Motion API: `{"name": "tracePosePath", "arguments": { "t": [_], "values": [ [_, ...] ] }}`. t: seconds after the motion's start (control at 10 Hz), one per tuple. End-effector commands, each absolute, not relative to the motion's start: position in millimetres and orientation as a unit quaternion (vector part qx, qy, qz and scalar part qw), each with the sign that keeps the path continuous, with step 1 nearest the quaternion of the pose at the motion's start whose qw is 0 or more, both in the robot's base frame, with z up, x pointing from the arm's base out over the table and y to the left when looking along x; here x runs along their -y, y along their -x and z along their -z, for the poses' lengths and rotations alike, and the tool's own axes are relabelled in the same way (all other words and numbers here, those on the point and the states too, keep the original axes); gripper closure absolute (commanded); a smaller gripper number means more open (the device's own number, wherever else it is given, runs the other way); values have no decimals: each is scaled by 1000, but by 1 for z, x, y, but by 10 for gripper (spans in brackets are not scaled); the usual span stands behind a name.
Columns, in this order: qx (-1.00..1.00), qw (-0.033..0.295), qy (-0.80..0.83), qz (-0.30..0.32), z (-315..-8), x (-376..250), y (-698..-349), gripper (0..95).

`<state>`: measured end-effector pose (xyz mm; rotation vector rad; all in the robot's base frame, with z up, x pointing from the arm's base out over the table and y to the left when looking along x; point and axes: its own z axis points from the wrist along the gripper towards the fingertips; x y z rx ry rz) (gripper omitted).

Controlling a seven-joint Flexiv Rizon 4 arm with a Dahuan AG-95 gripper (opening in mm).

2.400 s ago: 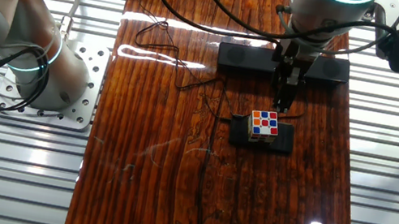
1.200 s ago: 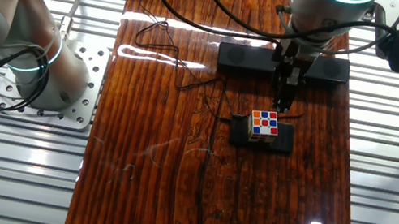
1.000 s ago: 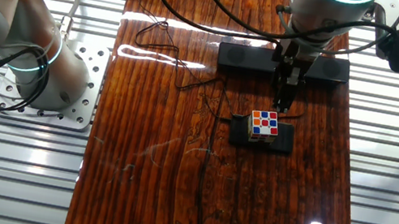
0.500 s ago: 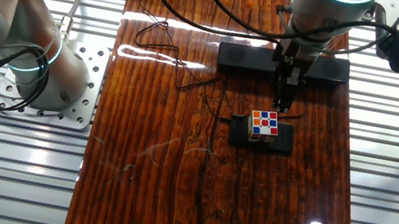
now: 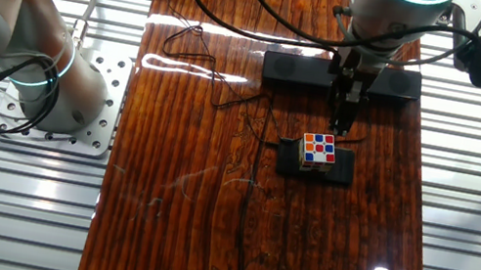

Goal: Turn the knob to increase the volume of the speaker

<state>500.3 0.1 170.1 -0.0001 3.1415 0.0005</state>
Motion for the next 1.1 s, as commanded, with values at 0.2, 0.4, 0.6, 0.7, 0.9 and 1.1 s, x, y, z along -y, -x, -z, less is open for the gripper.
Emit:
{"name": "tracePosePath", "arguments": {
  "t": [0.2,0.4,0.6,0.7,0.9,1.1],
  "values": [
    [-999,22,40,-8,-170,0,-500,950],
    [-999,22,40,-7,-170,0,-500,950],
    [-999,22,40,-6,-171,0,-500,950],
    [-999,21,39,-5,-171,0,-500,950],
    [-999,22,39,-6,-171,0,-500,950],
    [-999,21,39,-5,-171,0,-500,950]
  ]
}}
